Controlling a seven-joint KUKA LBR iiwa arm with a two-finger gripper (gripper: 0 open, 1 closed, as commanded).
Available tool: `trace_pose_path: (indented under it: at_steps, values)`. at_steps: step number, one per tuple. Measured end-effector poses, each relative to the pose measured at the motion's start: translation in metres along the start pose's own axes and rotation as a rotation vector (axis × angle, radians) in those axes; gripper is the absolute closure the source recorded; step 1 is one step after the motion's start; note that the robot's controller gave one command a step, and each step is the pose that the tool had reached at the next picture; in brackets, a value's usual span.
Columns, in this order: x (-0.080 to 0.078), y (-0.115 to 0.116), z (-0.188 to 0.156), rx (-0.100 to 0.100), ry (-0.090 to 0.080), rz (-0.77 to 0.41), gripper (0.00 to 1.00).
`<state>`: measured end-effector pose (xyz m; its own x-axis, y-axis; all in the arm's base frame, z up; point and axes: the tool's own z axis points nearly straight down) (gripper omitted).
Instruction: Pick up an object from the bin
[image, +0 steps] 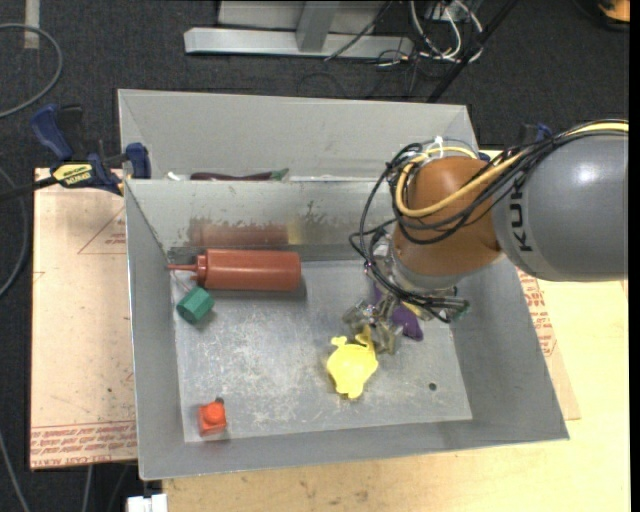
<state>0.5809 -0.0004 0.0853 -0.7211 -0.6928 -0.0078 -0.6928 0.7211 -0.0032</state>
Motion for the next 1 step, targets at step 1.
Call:
trace_pose_path:
  at_steps: [1]
  values:
    - [0.0001, 0.0001, -0.0006, 0.0, 0.0, 0.0, 1.0]
